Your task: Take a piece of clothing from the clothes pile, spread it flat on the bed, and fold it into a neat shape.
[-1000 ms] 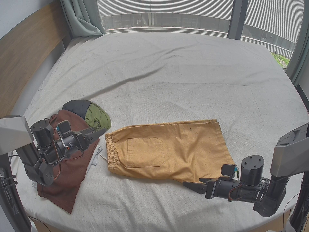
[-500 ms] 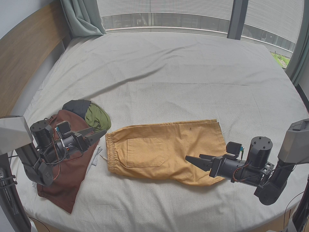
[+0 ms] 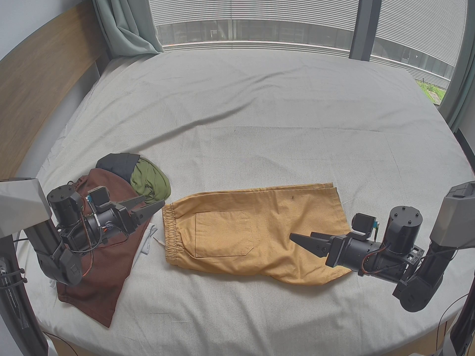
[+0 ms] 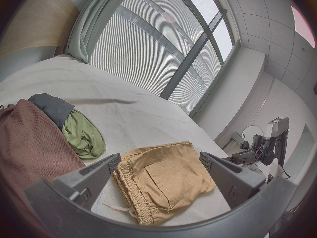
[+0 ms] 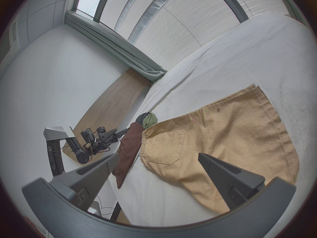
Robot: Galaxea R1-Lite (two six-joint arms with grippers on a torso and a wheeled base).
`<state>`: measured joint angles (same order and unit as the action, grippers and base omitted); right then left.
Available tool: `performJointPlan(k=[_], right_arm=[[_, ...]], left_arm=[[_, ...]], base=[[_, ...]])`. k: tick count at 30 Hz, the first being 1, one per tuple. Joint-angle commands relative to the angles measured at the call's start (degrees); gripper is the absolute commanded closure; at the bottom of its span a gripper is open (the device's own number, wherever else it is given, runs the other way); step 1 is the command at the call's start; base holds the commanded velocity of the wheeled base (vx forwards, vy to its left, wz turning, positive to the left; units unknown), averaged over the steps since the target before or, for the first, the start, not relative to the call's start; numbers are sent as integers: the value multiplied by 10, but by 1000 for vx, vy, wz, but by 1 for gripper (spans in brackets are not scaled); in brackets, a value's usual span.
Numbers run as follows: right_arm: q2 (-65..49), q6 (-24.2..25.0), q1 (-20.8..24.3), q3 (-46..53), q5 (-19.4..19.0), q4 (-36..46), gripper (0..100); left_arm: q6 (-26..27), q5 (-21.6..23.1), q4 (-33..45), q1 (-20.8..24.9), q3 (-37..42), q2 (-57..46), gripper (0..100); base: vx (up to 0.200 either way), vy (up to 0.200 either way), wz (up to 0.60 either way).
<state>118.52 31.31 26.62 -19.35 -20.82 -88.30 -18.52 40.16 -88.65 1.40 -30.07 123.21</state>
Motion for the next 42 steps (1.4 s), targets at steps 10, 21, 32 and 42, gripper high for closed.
performJointPlan(k=[10,21,32,42], right_arm=[[0,0,-3,-5,1,0,0],[1,0,-2,-3,1,0,0],[2,0,-2,-2,0,1,0],[5,0,-2,0,0,0,0]], left_arm=[[-39,0,0,0,27,-3,0],[-78,0,0,6,51,24,0],[-73,-5,0,21,53,59,0],[-73,-9,0,21,52,99,0]], base=[[0,0,0],[0,0,0],[0,0,0],[0,0,0]])
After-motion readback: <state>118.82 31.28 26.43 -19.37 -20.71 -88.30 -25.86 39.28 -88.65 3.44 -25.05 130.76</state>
